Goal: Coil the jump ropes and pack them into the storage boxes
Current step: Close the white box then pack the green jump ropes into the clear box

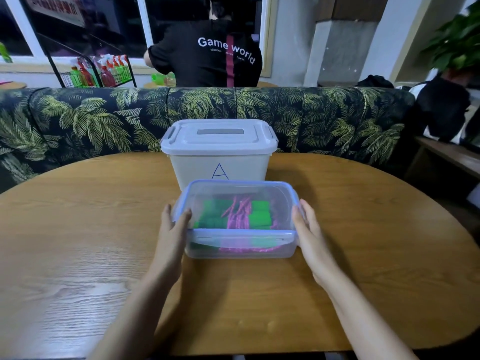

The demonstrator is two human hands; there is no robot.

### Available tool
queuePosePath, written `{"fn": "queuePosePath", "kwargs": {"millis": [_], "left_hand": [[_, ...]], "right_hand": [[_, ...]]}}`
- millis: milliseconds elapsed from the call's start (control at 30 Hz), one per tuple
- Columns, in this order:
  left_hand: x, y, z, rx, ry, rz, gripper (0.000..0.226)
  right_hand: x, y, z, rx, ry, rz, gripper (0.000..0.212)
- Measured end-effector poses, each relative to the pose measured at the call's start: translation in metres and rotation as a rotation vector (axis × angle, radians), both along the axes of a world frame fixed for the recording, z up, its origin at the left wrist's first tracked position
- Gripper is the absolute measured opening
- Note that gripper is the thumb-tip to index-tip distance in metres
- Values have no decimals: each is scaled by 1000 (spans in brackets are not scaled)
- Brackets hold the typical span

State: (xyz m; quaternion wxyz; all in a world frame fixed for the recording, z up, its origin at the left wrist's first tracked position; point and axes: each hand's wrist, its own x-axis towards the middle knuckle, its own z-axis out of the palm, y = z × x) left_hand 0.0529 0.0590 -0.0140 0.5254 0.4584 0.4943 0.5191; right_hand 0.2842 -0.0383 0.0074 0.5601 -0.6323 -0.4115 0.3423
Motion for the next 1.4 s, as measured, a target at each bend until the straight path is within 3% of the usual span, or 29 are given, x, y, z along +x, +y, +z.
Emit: {"fn": "queuePosePath", "kwargs": {"millis": [100, 200, 267, 467, 767, 933, 1100, 1300, 1400], "left_hand": [[-19, -5, 3, 116, 113, 0, 80], [-33, -9, 6, 500, 565, -11, 73], [-36, -9, 3, 568, 699, -108, 68], [-26, -20, 2, 505, 620, -112, 64], [-32, -20, -7, 551, 583, -130, 65], [-37, -21, -7, 567, 538, -174, 51], [-51, -21, -7, 707, 470, -209, 43], [-76, -4, -19, 983, 678, -214, 48], [-73, -4, -16, 1075, 689, -160, 41]], "right_hand": [[-8, -9, -3, -16, -222, -32, 83], [-8, -14, -10, 73, -743, -72, 76], [-10, -15, -13, 76, -901, -56, 71], [-13, -15, -13, 75, -688, 1, 63], [-5, -11, -19, 118, -713, 23, 62], [0, -13, -17, 92, -754, 40, 56], [14, -21, -16, 266, -609, 113, 44], [44, -30, -28, 469, -840, 107, 46], [44, -25, -31, 543, -933, 48, 35]]}}
